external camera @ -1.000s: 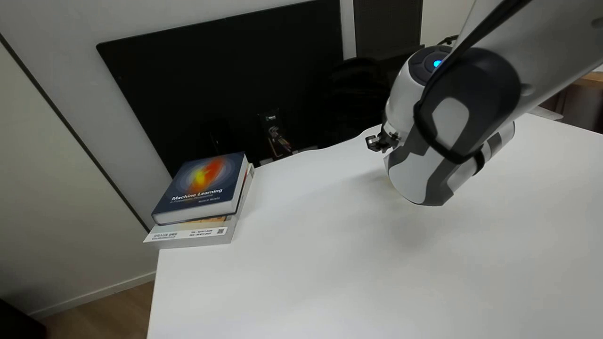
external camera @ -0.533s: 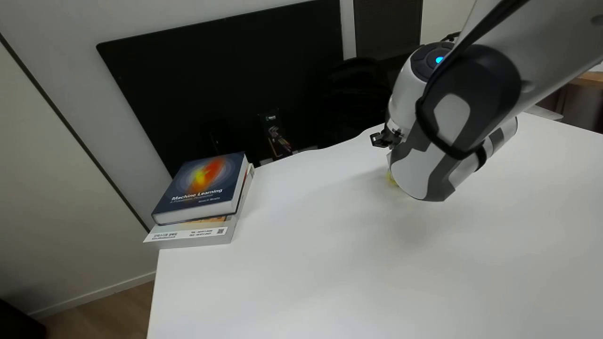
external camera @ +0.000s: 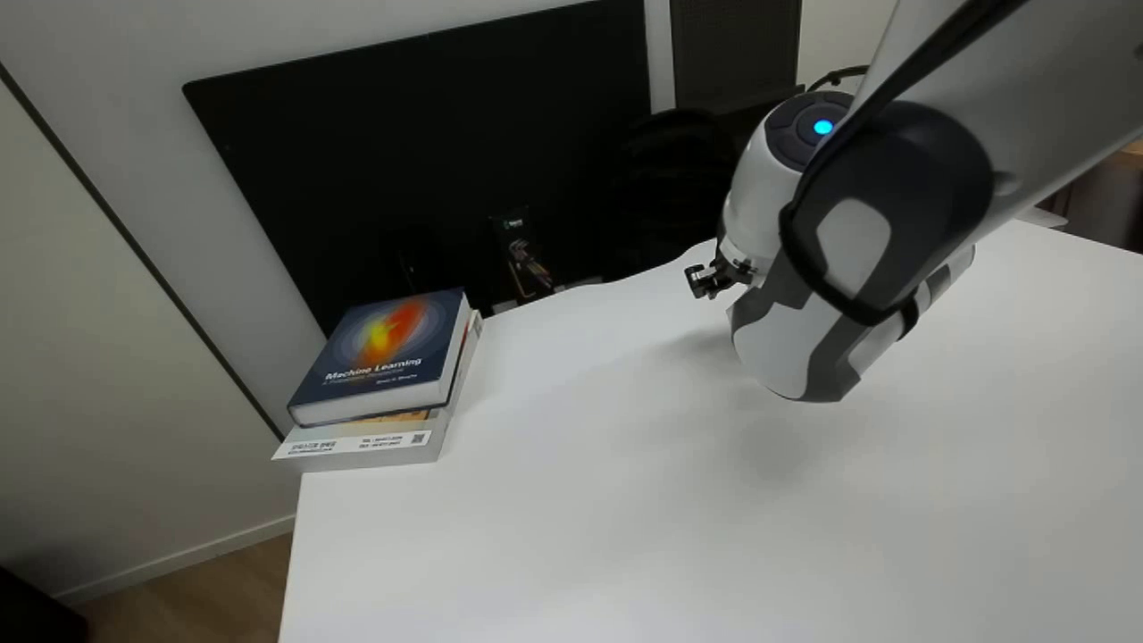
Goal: Take the pen out of the cup, put it on the table then put it back in the cup
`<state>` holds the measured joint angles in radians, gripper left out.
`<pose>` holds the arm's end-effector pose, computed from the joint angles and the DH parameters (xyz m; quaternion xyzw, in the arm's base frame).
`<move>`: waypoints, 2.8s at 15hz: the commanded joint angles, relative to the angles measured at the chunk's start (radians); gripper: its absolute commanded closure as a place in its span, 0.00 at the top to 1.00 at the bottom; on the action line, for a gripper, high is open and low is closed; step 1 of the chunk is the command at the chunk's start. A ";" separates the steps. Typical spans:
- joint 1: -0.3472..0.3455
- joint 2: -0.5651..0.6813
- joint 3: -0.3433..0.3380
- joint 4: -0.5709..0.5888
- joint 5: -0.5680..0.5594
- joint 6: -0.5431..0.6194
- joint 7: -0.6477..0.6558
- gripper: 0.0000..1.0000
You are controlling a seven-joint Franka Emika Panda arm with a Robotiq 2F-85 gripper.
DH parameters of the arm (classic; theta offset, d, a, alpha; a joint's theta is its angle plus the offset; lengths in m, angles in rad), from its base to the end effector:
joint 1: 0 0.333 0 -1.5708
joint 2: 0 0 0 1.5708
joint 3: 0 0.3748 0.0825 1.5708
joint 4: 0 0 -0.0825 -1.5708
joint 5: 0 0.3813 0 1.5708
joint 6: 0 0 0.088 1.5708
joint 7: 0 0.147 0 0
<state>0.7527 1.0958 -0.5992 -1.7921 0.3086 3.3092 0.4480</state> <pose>0.7144 0.1495 0.0966 0.9276 -0.0831 0.3523 0.0923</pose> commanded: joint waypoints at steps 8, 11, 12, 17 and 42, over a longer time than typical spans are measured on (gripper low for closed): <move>0.076 -0.061 -0.025 -0.203 0.023 0.115 -0.164 1.00; 0.076 -0.060 -0.022 -0.217 0.019 0.123 -0.187 1.00; 0.078 -0.057 -0.025 -0.220 0.016 0.126 -0.192 1.00; 0.086 -0.046 -0.032 -0.225 0.025 0.149 -0.216 0.53; 0.091 -0.057 -0.203 -0.054 0.115 0.058 -0.169 0.02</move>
<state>0.7829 1.0586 -0.7283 -1.8022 0.3686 3.3930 0.2554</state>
